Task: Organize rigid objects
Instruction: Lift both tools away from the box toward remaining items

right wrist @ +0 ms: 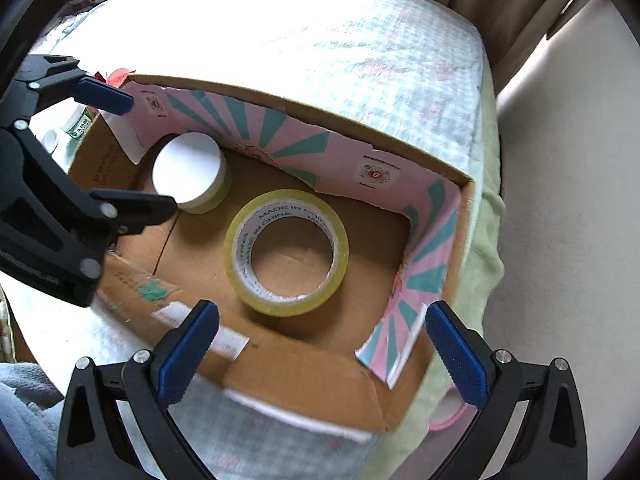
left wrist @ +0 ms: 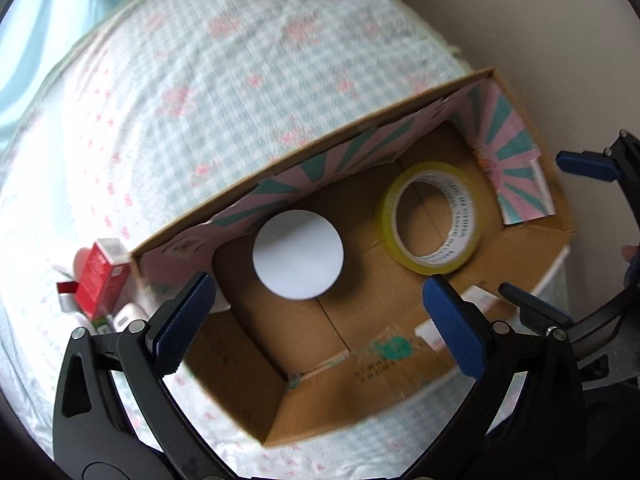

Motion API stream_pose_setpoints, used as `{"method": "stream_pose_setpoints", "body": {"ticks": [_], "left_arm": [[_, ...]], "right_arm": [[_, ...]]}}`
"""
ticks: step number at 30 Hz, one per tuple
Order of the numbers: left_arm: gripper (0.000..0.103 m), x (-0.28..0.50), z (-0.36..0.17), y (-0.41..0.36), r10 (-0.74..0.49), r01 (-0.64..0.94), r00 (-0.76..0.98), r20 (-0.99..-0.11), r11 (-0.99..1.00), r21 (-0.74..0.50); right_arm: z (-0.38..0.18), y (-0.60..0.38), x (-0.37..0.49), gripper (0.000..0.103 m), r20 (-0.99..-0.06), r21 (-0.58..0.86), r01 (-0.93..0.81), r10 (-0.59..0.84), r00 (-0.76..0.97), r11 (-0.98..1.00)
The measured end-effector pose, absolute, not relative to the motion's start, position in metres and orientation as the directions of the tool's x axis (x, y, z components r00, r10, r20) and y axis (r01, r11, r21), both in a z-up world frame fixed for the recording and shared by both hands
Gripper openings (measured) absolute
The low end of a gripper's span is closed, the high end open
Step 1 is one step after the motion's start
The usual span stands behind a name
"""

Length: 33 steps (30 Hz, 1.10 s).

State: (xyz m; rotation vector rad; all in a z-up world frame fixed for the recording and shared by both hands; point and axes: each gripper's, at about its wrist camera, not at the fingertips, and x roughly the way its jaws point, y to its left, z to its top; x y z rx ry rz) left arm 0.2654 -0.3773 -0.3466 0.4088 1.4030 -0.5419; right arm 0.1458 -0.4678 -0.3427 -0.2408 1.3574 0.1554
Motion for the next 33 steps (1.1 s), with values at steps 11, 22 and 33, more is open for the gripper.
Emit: {"method": "stream_pose_setpoints", "body": {"ticks": [11, 22, 33], "left_arm": [[0.103, 0.232, -0.238, -0.321, -0.169, 0.540, 0.209, -0.963, 0.841, -0.030], [0.103, 0.192, -0.154, -0.183, -0.133, 0.377, 0.358, -0.924, 0.926, 0.012], [0.103, 0.165, -0.162, -0.016, -0.041, 0.166, 0.388, -0.921, 0.986, 0.026]], "right_arm": [[-0.266, -0.450, 0.151, 0.103, -0.965, -0.091, -0.169, -0.045, 0.259, 0.981], [-0.199, -0.387, 0.155, 0.103, -0.952, -0.014, -0.158, 0.035, 0.306, 0.987], [-0.162, -0.289, 0.188, 0.103, -0.912, 0.129, -0.169, 0.184, 0.366, 0.977]]}}
